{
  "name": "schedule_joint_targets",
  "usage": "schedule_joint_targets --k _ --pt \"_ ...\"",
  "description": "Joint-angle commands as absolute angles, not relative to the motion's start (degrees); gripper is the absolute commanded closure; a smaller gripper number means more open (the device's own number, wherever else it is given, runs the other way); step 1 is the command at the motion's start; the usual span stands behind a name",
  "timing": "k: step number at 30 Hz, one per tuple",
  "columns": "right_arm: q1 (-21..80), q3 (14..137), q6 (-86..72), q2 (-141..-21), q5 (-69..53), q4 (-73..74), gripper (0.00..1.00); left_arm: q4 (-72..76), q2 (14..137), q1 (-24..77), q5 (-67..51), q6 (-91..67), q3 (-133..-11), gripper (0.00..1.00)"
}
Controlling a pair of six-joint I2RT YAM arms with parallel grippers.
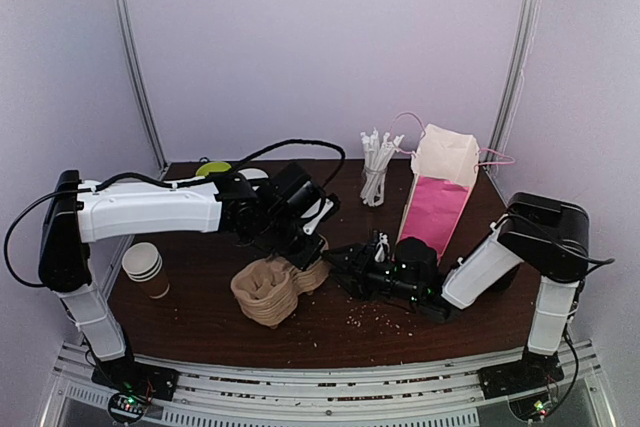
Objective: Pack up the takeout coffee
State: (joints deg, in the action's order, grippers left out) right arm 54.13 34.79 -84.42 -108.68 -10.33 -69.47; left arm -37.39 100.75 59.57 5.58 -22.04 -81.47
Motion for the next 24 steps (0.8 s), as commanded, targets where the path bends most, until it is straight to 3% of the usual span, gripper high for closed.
schedule_joint_targets --k 1,24 --pt "54.0 35.8 -84.6 -110.9 -11.1 -62.7 0.37 -33.9 97.9 60.0 1.4 -23.0 -81.6 1.00" --pt "54.4 35.8 -83.9 -112.8 -11.5 -56.9 0.40 -30.8 92.1 60.0 4.1 -24.7 -79.0 1.00"
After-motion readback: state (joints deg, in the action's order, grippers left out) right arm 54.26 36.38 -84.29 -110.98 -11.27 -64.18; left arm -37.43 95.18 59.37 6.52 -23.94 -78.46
